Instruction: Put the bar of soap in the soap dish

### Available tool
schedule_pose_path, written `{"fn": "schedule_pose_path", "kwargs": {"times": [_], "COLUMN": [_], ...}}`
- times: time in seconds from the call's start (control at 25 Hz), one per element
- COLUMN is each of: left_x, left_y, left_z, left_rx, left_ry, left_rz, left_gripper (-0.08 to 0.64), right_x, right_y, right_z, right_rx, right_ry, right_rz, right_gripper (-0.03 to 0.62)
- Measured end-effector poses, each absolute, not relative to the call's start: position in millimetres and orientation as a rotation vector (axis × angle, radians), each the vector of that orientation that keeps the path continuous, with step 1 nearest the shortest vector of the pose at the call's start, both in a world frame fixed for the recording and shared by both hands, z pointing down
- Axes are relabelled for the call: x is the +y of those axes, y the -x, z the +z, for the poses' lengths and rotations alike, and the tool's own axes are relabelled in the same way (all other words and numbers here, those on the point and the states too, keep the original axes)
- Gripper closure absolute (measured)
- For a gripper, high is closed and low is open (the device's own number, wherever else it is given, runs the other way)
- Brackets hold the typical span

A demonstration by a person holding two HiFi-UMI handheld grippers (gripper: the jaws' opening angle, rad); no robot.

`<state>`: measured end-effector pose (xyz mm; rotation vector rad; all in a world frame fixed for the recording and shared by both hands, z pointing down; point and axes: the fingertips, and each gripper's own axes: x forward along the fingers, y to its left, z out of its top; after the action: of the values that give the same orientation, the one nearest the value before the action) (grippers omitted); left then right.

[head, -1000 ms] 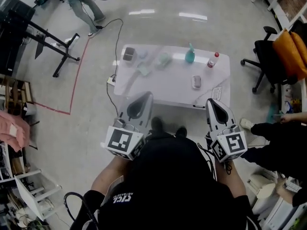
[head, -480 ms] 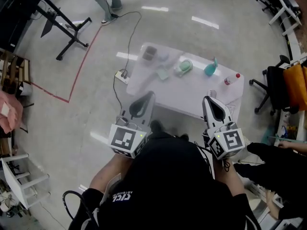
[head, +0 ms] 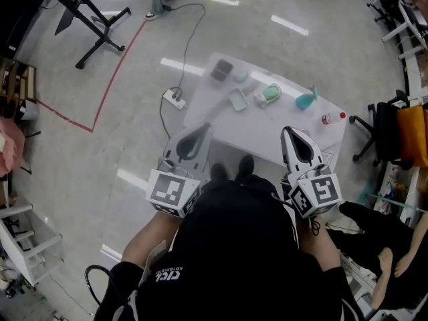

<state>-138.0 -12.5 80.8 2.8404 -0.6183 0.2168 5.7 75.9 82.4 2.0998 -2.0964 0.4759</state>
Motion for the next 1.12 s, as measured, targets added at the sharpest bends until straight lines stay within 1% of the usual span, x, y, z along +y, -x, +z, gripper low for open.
{"fn": "schedule_pose_path", "kwargs": {"times": [0.28,0.64,0.84,1.12], "left_x": [-34,-93,-124,-149], "left_y": [123,75,49,36], "left_z": [91,117,126,174], "left_rx": [-0.632,-0.768,-0.877,-0.906], "left_ry": [-2.798,-2.705,-2.683,-2.599], "left_rz": [0.252,0.336,0.298,0.336], "left_gripper": [0.552,0.552,0.552,0.552], "right_x": [46,-11,-40,-86], "right_y": [-24,-81,-117,-128], "right_z": [94,127,149,189], "right_rx": [-2.1,-2.154,-2.182,-2.183], "right_ry": [-2.067,-1.971,-1.891,-1.741], "right_rz": [0.503,0.57,0.618,0.643], "right_gripper": [0.574,0.574,0.574,0.574]}}
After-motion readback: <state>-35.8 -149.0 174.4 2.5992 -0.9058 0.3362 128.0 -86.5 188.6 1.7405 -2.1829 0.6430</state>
